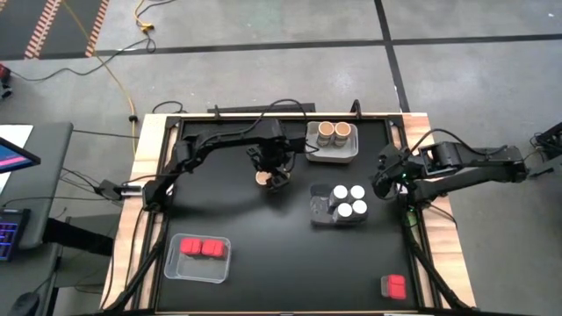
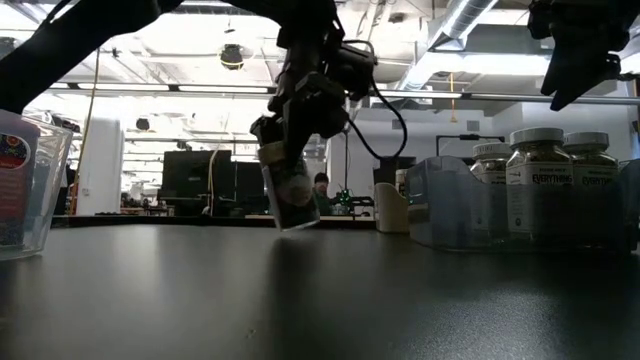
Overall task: Sort spices by type
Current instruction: Put the gold spice bottle in the gray bin
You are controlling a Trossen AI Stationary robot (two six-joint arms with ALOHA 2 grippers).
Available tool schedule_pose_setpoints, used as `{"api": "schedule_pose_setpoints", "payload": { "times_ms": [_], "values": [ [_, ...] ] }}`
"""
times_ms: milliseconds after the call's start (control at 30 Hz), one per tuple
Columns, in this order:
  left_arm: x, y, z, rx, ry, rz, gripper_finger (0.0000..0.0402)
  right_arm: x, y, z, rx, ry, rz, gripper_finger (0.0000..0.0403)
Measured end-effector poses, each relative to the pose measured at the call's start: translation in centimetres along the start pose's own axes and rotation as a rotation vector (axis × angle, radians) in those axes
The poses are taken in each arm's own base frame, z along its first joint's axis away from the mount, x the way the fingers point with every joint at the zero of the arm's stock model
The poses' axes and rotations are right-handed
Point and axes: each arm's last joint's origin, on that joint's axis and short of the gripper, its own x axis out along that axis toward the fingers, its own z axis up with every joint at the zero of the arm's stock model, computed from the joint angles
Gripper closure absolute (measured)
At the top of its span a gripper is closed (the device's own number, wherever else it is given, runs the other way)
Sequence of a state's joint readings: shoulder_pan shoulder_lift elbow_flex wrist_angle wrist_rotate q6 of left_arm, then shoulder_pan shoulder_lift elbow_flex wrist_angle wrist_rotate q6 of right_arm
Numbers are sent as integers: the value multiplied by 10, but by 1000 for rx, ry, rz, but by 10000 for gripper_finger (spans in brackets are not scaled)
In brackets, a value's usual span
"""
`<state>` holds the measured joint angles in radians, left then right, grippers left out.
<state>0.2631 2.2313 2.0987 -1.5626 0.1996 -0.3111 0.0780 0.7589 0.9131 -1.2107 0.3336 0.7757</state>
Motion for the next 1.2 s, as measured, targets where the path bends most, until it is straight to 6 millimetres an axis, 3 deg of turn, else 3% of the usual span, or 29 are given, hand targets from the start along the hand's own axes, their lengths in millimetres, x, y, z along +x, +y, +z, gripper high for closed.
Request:
{"api": "schedule_pose_setpoints", "payload": {
  "times_ms": [467,767,1100,1200],
  "values": [
    [2,10,-3,73,23,19,124,0,0,0,1,0,1,111],
    [-11,45,-32,-32,43,51,124,0,0,0,1,2,1,111],
    [17,40,-40,-64,161,31,124,0,0,0,1,1,1,111],
    [16,40,-41,-81,159,36,122,0,0,0,2,1,1,111]
  ]
}}
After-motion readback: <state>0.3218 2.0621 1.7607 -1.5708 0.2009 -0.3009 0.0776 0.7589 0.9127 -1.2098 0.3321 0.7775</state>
